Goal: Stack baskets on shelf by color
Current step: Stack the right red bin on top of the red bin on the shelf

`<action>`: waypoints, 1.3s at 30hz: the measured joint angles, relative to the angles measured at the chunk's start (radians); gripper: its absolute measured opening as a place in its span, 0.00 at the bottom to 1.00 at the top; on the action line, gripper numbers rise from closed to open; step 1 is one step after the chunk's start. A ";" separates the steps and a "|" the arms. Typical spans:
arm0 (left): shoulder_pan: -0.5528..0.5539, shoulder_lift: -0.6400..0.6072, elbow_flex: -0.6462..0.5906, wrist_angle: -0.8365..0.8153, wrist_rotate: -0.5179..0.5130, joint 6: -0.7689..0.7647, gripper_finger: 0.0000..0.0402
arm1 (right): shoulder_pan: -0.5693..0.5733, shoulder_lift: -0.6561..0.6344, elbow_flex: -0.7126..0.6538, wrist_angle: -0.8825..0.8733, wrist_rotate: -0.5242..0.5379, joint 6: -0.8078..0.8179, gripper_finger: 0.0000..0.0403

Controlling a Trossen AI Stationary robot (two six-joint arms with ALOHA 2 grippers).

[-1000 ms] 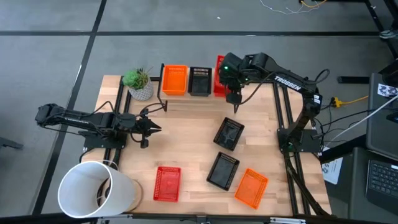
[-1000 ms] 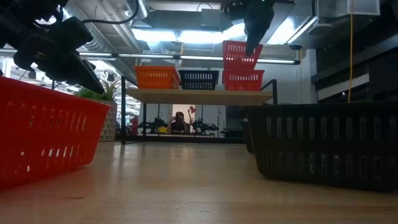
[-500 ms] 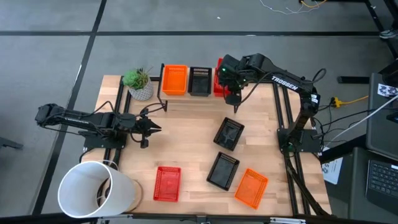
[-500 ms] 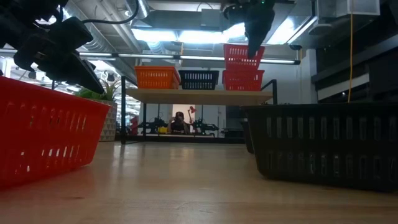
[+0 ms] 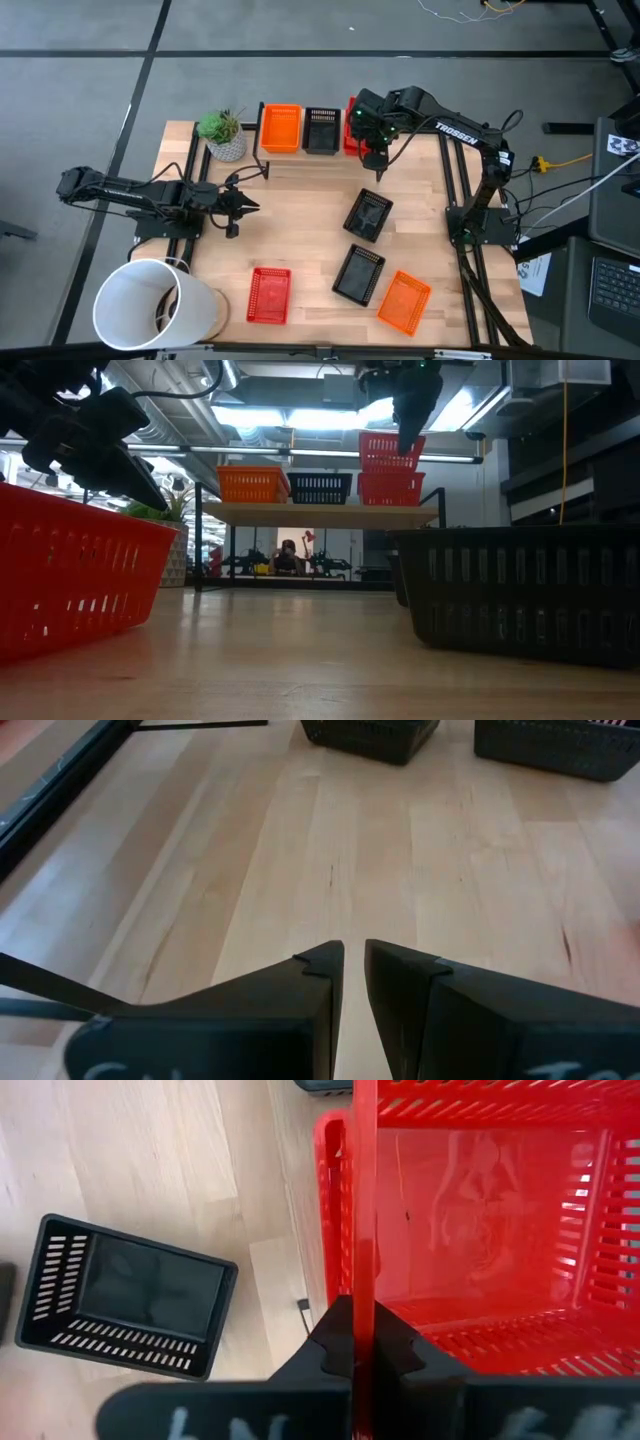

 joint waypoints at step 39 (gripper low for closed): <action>0.000 0.000 0.000 0.000 0.000 -0.006 0.09 | 0.000 0.033 0.055 -0.041 0.068 -0.022 0.23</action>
